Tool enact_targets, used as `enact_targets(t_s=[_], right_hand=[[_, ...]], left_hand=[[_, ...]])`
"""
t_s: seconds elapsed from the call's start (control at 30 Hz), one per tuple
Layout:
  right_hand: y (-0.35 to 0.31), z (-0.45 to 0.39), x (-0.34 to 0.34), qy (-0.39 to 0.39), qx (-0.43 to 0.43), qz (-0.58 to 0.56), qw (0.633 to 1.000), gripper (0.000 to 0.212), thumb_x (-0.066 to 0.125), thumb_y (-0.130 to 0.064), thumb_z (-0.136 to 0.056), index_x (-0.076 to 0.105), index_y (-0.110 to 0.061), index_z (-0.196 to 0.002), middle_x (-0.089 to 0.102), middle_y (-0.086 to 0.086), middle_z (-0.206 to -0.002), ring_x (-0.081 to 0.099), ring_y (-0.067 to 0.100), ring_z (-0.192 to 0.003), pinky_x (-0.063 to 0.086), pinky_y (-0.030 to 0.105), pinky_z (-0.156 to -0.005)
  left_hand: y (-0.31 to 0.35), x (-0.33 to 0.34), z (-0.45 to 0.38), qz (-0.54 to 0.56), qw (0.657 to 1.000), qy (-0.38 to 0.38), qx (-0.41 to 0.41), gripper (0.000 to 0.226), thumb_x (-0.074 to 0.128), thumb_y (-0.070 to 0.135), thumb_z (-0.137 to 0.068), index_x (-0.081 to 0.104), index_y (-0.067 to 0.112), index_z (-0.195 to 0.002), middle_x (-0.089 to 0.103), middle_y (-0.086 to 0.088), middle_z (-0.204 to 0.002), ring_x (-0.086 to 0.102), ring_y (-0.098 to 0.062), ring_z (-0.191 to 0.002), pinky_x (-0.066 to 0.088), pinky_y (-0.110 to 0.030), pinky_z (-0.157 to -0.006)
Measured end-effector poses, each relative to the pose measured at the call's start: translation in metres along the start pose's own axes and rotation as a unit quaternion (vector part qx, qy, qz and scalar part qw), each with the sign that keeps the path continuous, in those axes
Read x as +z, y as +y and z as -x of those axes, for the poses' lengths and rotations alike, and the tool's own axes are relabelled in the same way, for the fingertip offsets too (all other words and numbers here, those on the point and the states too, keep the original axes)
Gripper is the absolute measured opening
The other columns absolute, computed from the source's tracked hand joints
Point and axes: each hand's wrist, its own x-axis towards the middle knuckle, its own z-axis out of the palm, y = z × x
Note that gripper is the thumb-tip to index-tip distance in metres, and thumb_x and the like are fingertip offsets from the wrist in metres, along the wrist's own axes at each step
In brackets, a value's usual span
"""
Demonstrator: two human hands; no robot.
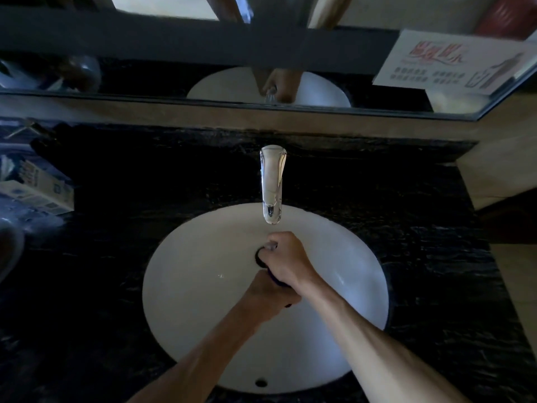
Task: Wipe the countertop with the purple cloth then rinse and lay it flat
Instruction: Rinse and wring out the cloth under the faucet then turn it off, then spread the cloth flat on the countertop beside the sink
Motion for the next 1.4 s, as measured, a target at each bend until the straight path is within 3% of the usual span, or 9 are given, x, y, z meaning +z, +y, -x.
enact_targets(t_s=[0.1,0.27,0.53,0.7,0.9,1.0,1.1,1.27,1.4], right_hand=[[0.008,-0.006,0.007,0.053,0.093,0.036,0.994,0.022,0.052,-0.015,-0.083,0.046,-0.016,-0.062,0.059,0.009,-0.069,0.059,0.028,-0.066,0.043,0.031,-0.056],[0.011,0.005,0.022,0.065,0.138,0.110,0.982,0.026,0.048,-0.011,-0.090,0.070,-0.006,-0.104,0.071,0.022,-0.110,0.067,0.041,-0.107,0.055,0.040,-0.083],[0.029,-0.007,0.010,0.103,0.166,-0.196,0.961,0.012,0.067,-0.012,-0.085,0.063,-0.010,-0.074,0.058,0.008,-0.069,0.059,0.026,-0.070,0.044,0.030,-0.062],[0.026,0.017,-0.001,0.104,0.175,-0.389,0.898,0.025,0.070,-0.033,-0.092,0.068,-0.009,-0.088,0.072,0.014,-0.083,0.070,0.031,-0.079,0.058,0.045,-0.081],[0.030,0.068,0.001,0.062,0.082,-0.468,0.878,0.037,0.056,-0.040,-0.099,0.066,-0.005,-0.103,0.073,0.012,-0.091,0.073,0.025,-0.084,0.058,0.035,-0.067],[0.043,0.095,0.001,0.031,0.042,-0.509,0.859,0.058,0.054,-0.049,-0.099,0.063,0.003,-0.122,0.071,0.024,-0.116,0.069,0.032,-0.106,0.057,0.039,-0.088],[0.057,0.116,0.000,0.048,0.015,-0.536,0.843,0.076,0.087,-0.041,-0.072,0.062,0.008,-0.124,0.067,0.031,-0.119,0.064,0.041,-0.108,0.058,0.039,-0.085],[0.065,0.146,-0.007,0.088,-0.031,-0.515,0.852,0.046,0.071,-0.009,-0.085,0.063,0.003,-0.128,0.065,0.031,-0.126,0.060,0.045,-0.123,0.050,0.048,-0.103],[0.066,0.172,-0.030,0.120,-0.058,-0.417,0.899,0.039,0.072,0.005,-0.085,0.070,-0.010,-0.122,0.073,0.013,-0.119,0.067,0.027,-0.118,0.055,0.037,-0.091]], left_hand=[[-0.010,0.009,-0.009,-0.090,0.991,0.090,0.032,0.007,0.067,0.027,-0.084,0.062,0.022,-0.087,0.069,0.004,-0.079,0.069,-0.016,-0.076,0.055,-0.029,-0.063],[-0.035,0.025,-0.015,-0.248,0.958,0.139,-0.039,0.035,0.050,0.037,-0.100,0.061,0.013,-0.123,0.066,-0.006,-0.125,0.064,-0.025,-0.116,0.050,-0.031,-0.094],[-0.029,-0.005,-0.021,-0.103,0.993,0.052,0.023,0.049,0.075,0.043,-0.064,0.060,0.033,-0.109,0.073,0.007,-0.100,0.072,-0.017,-0.097,0.059,-0.033,-0.077],[-0.034,-0.022,0.021,0.072,0.985,0.082,0.133,0.032,0.077,0.029,-0.087,0.065,0.027,-0.117,0.073,0.006,-0.105,0.068,-0.010,-0.098,0.049,-0.012,-0.074],[-0.042,-0.014,0.049,0.323,0.938,0.060,0.113,0.050,0.053,0.049,-0.094,0.067,0.010,-0.122,0.076,-0.012,-0.113,0.072,-0.029,-0.106,0.054,-0.046,-0.095],[-0.043,-0.006,0.052,0.346,0.926,0.109,0.101,0.039,0.050,0.044,-0.096,0.066,0.013,-0.114,0.075,-0.015,-0.110,0.074,-0.030,-0.098,0.056,-0.047,-0.091],[-0.041,0.001,0.058,0.345,0.917,0.170,0.108,0.021,0.050,0.030,-0.103,0.048,0.014,-0.117,0.065,-0.016,-0.112,0.070,-0.031,-0.092,0.057,-0.050,-0.083],[-0.039,0.017,0.077,0.220,0.955,0.081,0.183,0.045,0.068,0.051,-0.090,0.044,0.023,-0.116,0.064,-0.011,-0.115,0.069,-0.026,-0.102,0.059,-0.044,-0.085],[-0.027,0.038,0.087,0.138,0.969,0.048,0.201,0.059,0.084,0.025,-0.080,0.044,0.016,-0.122,0.066,-0.012,-0.113,0.070,-0.013,-0.091,0.056,-0.022,-0.069]])
